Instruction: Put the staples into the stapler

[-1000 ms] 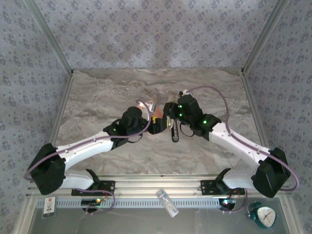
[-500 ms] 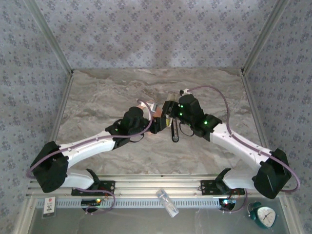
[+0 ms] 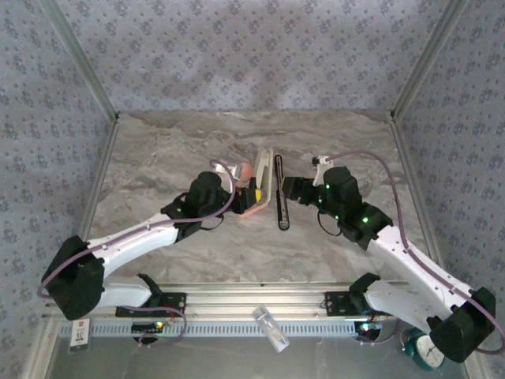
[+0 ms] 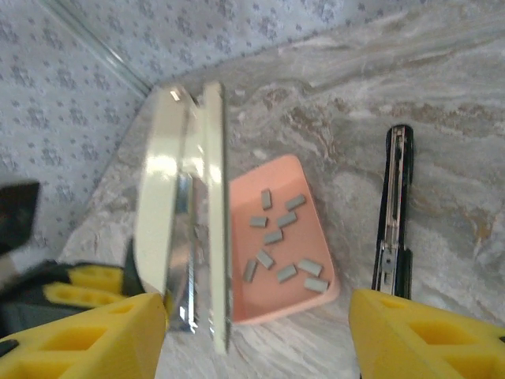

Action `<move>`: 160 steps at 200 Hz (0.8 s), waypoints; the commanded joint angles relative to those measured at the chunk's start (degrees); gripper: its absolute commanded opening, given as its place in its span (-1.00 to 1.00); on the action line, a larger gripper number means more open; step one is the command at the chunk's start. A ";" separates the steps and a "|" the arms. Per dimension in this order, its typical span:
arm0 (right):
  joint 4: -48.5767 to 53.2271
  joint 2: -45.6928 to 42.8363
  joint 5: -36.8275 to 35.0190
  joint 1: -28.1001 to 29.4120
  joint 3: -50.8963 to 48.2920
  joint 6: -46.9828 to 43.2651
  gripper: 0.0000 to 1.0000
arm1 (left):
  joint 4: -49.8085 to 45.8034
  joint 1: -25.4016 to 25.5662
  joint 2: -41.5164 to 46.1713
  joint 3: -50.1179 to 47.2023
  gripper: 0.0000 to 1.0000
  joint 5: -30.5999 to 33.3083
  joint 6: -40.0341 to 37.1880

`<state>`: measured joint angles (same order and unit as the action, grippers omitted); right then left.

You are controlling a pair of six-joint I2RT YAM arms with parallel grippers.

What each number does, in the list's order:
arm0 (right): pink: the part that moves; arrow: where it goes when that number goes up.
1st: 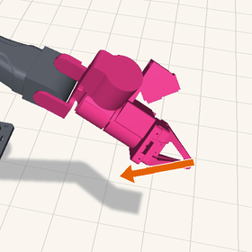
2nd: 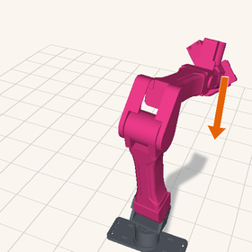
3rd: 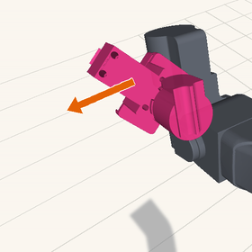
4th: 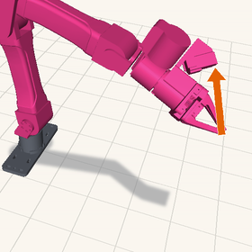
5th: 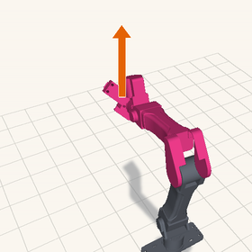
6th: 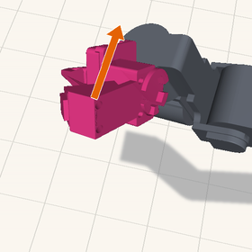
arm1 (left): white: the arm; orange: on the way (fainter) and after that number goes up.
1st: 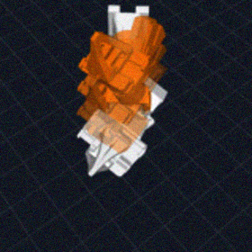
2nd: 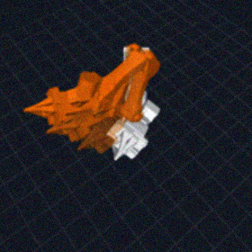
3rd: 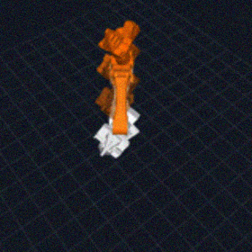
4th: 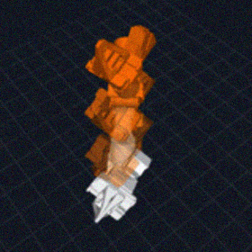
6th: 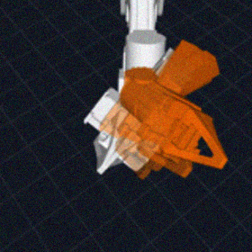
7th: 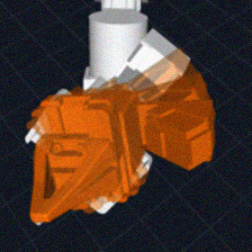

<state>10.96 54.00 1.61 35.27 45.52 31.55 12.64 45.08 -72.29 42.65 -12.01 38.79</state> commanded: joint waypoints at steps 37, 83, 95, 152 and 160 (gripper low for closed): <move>-0.45 4.77 1.84 4.72 -0.91 -9.01 0.23 | 7.12 -0.41 2.68 1.64 -1.00 -3.68 1.90; -4.28 10.48 2.51 6.90 0.14 -12.26 0.18 | 7.98 -0.46 2.50 2.33 -1.00 -4.07 4.05; -4.44 11.50 2.32 6.95 0.44 -13.21 0.14 | 7.95 -0.43 2.55 2.60 -1.00 -4.23 4.23; -7.86 13.93 0.66 6.90 0.36 -17.81 -0.13 | 8.41 -0.45 2.42 3.07 -1.00 -5.47 5.49; -8.37 14.18 0.83 6.78 0.20 -18.40 -0.20 | 8.45 -0.46 2.42 3.09 -1.00 -5.70 5.80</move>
<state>5.96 67.46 3.51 42.09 44.71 16.43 14.09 44.86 -71.55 42.68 -15.42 43.64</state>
